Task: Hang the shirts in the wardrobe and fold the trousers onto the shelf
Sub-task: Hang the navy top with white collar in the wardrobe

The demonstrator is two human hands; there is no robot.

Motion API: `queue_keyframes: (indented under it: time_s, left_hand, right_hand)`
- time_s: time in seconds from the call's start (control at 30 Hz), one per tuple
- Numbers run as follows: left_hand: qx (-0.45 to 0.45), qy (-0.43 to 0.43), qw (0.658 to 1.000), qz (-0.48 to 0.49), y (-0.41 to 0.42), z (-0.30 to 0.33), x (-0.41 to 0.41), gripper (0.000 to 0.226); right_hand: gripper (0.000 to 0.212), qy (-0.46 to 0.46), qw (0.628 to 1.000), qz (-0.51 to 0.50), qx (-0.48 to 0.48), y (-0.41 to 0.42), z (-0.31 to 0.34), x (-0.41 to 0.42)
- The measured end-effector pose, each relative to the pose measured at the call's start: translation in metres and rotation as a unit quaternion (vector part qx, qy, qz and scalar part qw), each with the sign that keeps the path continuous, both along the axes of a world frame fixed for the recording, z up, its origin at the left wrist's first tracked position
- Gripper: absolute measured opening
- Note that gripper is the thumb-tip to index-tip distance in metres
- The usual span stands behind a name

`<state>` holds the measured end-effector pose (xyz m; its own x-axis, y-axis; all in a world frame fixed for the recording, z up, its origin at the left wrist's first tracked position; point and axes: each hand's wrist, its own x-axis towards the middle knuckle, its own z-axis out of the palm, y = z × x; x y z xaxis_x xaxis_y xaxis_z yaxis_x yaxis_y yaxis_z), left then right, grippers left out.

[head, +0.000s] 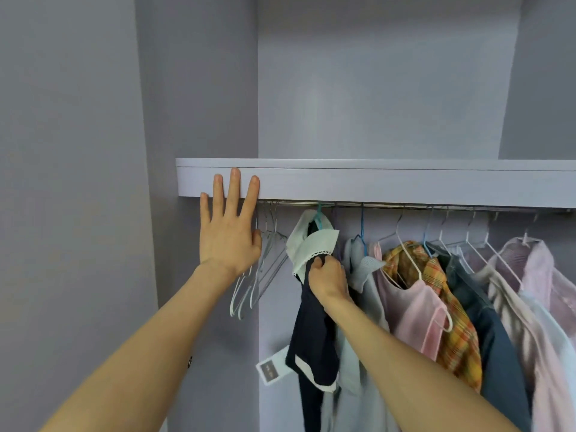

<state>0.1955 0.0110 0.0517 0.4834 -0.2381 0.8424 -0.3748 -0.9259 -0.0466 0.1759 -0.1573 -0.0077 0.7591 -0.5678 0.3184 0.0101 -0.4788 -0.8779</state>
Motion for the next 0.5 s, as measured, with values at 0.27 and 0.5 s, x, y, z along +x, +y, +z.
queue_keyframes:
  time_s: [0.27, 0.5]
  left_hand:
    - [0.004, 0.045, 0.999, 0.019, 0.000, 0.003, -0.008, 0.096]
    - [-0.043, 0.208, 0.976, -0.047, 0.025, -0.024, -0.067, 0.076]
  right_hand:
    - [0.031, 0.076, 0.997, 0.015, 0.024, 0.008, -0.031, 0.008]
    - [0.013, 0.088, 0.994, 0.056, -0.039, 0.020, -0.026, -0.063]
